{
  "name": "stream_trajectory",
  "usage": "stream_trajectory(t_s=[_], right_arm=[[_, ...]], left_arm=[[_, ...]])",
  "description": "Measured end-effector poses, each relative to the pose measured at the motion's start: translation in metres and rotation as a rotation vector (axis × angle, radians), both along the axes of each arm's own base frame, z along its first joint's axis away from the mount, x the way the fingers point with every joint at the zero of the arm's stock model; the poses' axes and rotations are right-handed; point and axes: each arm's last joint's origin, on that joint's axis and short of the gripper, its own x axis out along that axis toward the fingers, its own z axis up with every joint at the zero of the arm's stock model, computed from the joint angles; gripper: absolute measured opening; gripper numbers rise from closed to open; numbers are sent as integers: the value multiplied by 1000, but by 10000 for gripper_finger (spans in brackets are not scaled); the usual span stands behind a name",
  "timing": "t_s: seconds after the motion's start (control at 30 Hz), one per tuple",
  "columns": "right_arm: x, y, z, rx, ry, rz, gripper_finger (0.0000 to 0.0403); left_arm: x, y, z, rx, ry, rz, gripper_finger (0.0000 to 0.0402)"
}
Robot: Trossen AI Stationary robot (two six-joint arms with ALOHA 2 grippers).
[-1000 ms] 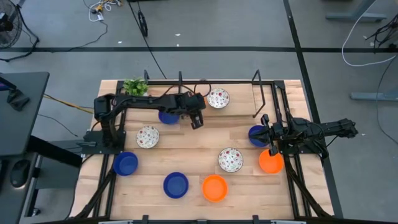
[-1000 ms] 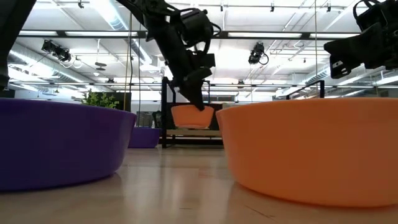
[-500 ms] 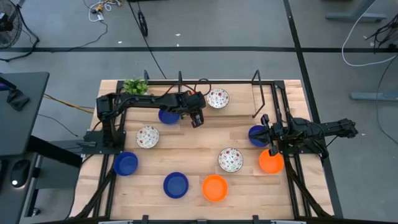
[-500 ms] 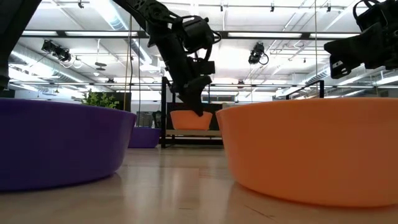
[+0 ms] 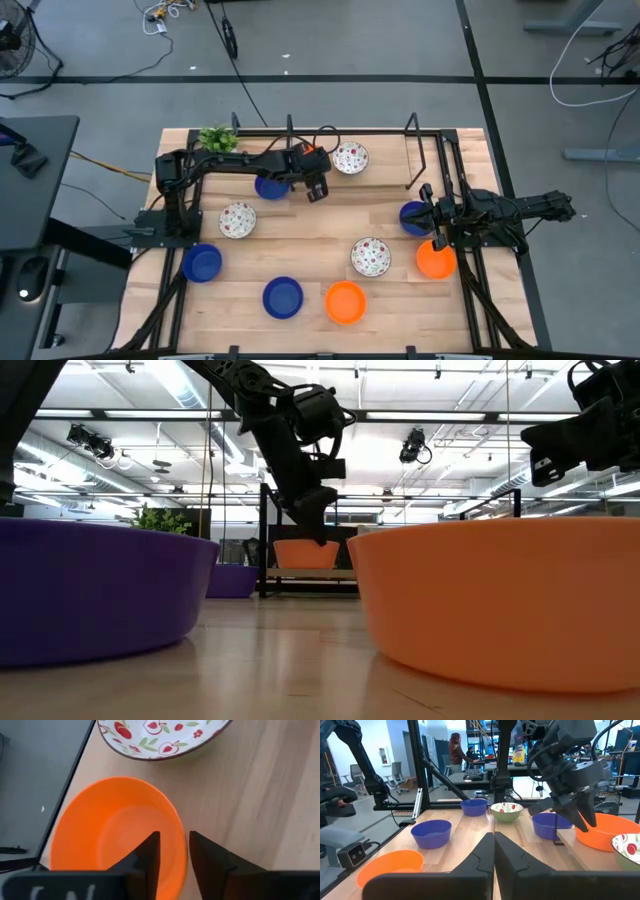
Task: Pick & Place Mini bowls
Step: Put the orange bowl on the shelf, then put the blue bowl on the shelf
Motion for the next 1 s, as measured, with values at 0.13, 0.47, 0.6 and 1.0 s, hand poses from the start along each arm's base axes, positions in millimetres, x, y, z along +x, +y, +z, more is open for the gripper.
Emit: stream_trajectory(t_s=[0.13, 0.47, 0.6, 1.0], right_arm=[[0, 0, 0, 0, 0, 0, 13], [0, 0, 0, 0, 0, 0, 13], [0, 0, 0, 0, 0, 0, 13], [0, 0, 0, 0, 0, 0, 13]], left_arm=[[2, 1, 1, 11, -23, -2, 140], [4, -2, 6, 82, -35, 8, 155], [5, -21, 18, 90, -67, -36, 144], [-9, -135, 42, 128, -232, -344, 105]])
